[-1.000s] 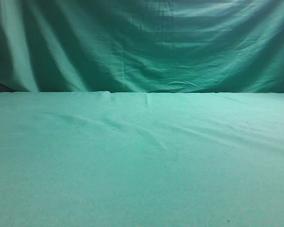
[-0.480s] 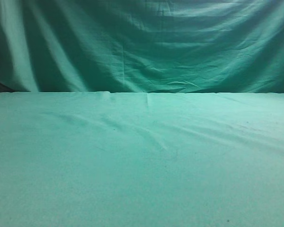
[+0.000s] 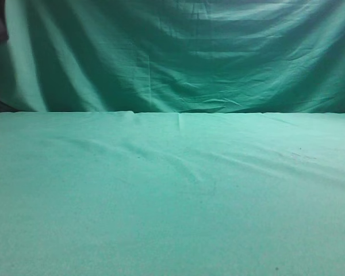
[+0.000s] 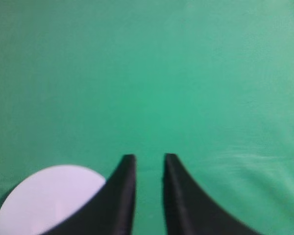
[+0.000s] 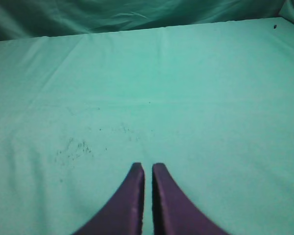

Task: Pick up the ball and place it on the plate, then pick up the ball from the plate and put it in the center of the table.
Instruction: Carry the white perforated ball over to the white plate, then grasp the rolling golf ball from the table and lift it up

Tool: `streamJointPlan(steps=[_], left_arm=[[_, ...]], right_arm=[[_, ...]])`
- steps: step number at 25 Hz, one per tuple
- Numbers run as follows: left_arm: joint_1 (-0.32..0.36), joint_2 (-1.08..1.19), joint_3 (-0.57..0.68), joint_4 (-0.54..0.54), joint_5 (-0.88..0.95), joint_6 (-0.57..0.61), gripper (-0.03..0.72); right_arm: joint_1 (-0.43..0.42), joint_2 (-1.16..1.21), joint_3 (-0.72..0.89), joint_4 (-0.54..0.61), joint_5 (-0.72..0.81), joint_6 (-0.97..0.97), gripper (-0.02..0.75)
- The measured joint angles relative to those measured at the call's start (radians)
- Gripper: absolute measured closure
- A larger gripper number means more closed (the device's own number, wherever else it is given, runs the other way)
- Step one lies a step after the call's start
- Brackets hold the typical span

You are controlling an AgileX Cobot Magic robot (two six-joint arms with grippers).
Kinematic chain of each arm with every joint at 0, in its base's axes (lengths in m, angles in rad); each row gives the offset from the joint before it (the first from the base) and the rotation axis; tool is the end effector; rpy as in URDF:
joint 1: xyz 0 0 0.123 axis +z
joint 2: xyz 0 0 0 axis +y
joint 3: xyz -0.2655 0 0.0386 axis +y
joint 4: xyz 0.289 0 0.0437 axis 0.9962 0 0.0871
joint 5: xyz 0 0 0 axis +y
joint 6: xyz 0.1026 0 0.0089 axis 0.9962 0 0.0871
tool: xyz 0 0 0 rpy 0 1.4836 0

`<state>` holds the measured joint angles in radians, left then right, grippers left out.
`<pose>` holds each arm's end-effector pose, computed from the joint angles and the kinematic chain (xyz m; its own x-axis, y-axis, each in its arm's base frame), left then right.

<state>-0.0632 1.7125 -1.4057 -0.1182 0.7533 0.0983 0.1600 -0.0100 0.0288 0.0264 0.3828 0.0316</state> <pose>0.4211 -0.0350 0.2501 -0.8216 0.0639 -0.5665 0.1183 0.9912 -0.0598 0.1201 0.0204 0.1653 -0.3142 0.0061 -0.9494 -0.1512 0.9869 0.0564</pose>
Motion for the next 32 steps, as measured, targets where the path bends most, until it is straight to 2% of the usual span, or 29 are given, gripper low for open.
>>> streamJointPlan(steps=[3, 12, 15, 20, 23, 28, 32], left_arm=[[-0.050, -0.074, 0.000, -0.004, -0.013, 0.022, 0.688], [-0.134, -0.287, 0.000, -0.026, 0.011, 0.076, 0.688], [-0.179, -0.357, 0.000, -0.028, 0.030, 0.118, 0.688], [-0.254, -0.482, 0.013, -0.033, 0.026, 0.125, 0.688], [-0.268, -0.577, 0.114, -0.033, -0.023, 0.128, 0.688], [-0.268, -0.768, 0.389, -0.033, -0.135, 0.128, 0.688], [-0.268, -0.953, 0.584, -0.033, -0.226, 0.128, 0.688]], right_arm=[[0.000, 0.000, 0.000, 0.000, 0.000, 0.000, 0.689], [0.000, 0.000, 0.000, 0.000, 0.000, 0.000, 0.689], [0.000, 0.000, 0.000, 0.000, 0.000, 0.000, 0.689], [0.000, 0.000, 0.000, 0.000, 0.000, 0.000, 0.689], [0.000, 0.000, 0.000, 0.000, 0.000, 0.000, 0.689], [0.000, 0.000, 0.000, 0.009, -0.027, 0.000, 0.689], [0.000, 0.000, 0.000, 0.149, -0.213, 0.000, 0.689]])
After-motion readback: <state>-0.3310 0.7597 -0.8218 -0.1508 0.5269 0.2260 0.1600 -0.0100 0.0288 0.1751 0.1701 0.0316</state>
